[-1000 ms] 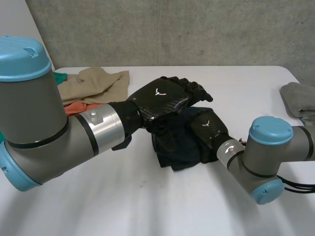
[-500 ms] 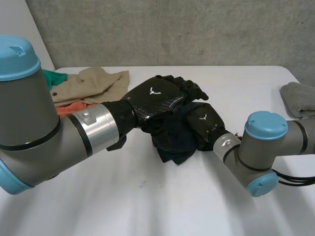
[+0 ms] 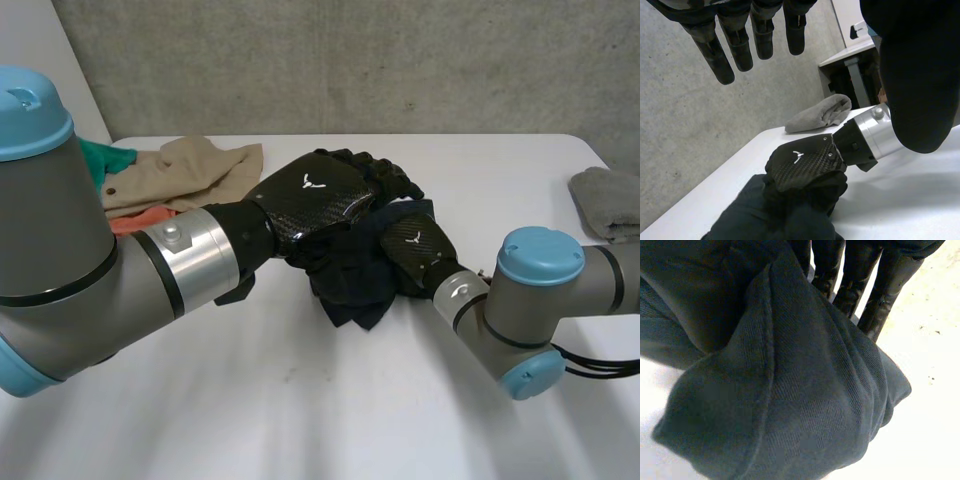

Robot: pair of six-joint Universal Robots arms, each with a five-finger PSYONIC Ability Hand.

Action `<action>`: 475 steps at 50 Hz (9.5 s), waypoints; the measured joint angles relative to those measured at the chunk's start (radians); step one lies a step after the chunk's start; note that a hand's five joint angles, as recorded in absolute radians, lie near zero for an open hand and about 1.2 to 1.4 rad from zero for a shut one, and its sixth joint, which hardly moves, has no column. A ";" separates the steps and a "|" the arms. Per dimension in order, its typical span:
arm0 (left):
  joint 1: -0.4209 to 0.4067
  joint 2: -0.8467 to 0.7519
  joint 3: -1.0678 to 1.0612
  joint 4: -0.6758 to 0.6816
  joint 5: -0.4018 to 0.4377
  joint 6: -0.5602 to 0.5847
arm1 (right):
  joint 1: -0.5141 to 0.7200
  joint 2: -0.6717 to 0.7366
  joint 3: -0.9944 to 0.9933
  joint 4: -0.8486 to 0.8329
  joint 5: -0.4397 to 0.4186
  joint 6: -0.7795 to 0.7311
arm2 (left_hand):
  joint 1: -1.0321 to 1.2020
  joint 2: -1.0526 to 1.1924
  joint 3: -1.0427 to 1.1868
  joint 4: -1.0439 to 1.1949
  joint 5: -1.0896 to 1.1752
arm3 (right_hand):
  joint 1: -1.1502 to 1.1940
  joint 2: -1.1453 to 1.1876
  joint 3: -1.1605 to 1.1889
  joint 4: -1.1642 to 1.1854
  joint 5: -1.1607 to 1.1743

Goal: Fold the laundry.

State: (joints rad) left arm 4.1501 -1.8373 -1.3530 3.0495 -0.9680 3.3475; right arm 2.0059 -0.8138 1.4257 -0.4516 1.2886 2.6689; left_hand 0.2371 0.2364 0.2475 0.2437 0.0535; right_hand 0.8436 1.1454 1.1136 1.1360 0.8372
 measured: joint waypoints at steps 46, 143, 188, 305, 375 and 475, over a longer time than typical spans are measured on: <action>0.022 0.069 -0.042 0.002 -0.009 -0.001 | -0.801 0.246 -0.538 -0.686 -0.555 0.489 | 0.000 0.000 0.000 0.000 0.000 | 0.064 0.014 0.049 0.042 0.058; 0.698 -0.709 0.433 0.334 -0.379 0.545 | -0.047 -0.414 0.412 -0.045 0.018 -0.041 | 0.827 0.845 0.826 0.841 0.816 | -0.644 -0.923 -0.900 -0.903 -0.779; 0.028 -0.165 -0.224 0.616 -0.327 0.215 | -0.173 -0.480 0.387 -0.037 0.075 -0.020 | -0.018 -0.012 -0.019 -0.022 -0.007 | -0.644 -0.923 -0.900 -0.903 -0.779; -0.244 -0.061 -0.331 0.402 -0.620 -0.088 | -0.096 -0.547 0.314 0.219 0.126 0.082 | -0.033 -0.035 -0.039 -0.040 -0.007 | 0.110 0.025 0.078 0.046 0.136; 0.111 0.072 0.037 0.581 -0.604 0.086 | -0.389 -0.639 0.209 0.493 -0.068 0.286 | 0.856 0.959 0.939 0.955 0.928 | -0.646 -0.926 -0.900 -0.903 -0.775; -0.084 -0.307 -0.319 0.469 -0.829 0.251 | -0.108 -0.062 -0.099 0.426 -0.018 -0.072 | 0.479 0.449 0.438 0.444 0.458 | -0.348 -0.591 -0.545 -0.569 -0.456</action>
State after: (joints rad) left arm 4.0661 -2.1439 -1.6719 3.5181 -1.7972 3.5987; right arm 1.8979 -0.8755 1.3271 -0.0259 1.2711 2.5969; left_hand 0.7163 0.6858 0.6855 0.6882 0.5113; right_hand 0.4961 0.5547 0.5689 0.5668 0.3809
